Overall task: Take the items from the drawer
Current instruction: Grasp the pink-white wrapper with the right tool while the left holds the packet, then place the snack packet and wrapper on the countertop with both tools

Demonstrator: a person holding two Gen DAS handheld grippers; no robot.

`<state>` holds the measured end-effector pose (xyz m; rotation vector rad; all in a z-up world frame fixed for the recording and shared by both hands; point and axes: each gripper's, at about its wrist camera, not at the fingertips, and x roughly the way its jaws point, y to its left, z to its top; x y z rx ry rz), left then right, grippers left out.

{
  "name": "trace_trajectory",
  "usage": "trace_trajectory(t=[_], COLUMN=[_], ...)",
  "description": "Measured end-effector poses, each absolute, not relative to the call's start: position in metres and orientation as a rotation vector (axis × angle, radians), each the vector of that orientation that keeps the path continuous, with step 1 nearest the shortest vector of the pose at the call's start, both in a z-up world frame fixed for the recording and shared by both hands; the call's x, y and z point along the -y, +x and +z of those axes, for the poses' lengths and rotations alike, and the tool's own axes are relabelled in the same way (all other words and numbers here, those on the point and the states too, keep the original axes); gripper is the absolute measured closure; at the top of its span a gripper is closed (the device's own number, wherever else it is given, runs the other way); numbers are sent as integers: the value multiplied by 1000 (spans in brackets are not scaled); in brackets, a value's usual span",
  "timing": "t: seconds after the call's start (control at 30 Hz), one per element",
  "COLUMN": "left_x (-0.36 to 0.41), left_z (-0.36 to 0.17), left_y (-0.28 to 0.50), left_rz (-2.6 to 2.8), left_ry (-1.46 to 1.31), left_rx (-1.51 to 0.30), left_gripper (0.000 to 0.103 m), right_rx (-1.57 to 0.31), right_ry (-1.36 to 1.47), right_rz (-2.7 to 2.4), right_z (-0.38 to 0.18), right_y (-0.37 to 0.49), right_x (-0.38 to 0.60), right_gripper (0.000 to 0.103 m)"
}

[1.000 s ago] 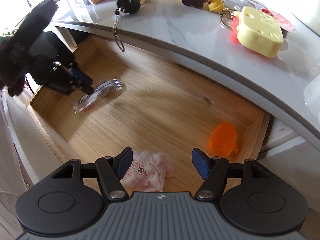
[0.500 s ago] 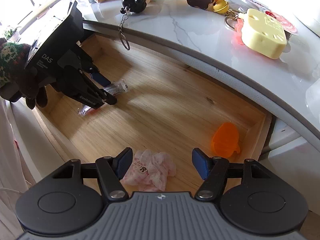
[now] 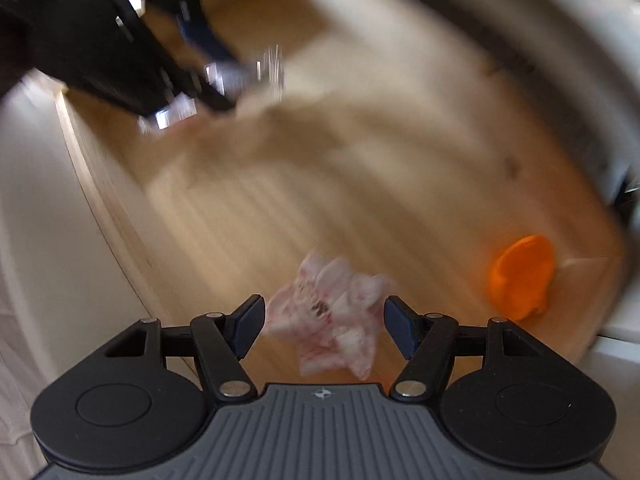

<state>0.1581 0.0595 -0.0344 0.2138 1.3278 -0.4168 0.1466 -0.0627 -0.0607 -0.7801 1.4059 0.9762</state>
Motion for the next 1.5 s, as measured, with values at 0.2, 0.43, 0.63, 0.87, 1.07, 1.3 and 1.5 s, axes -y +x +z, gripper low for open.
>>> trace_trajectory(t=[0.2,0.43,0.63,0.87,1.07,1.3,1.5], left_x=[-55,-55,-70,-93,-91,-107,-111], left_z=[-26,1,125,202,123,82,83], left_y=[149,134,124,156,186,200,212], left_rz=[-432,-456,-422,-232,-262,-162,-178], left_ry=[222,183,30,-87,-159,-87,-122], left_rx=[-1302,-1253,-901,-584,-731,-687,-716], left_gripper=[62,62,62,62,62,61,61], right_rx=[-1463,-1361,-1080,-620,-635,-788,-803], right_ry=[-900,-930,-610,-291,-293,-317,-345], right_rz=[965,937,922,787,695,654,597], right_z=[-76,-53,78,234,199,135,110], right_y=[146,138,153,188,211,258,270], right_x=[47,49,79,113,91,57,45], right_gripper=[52,85,87,87,87,84,59])
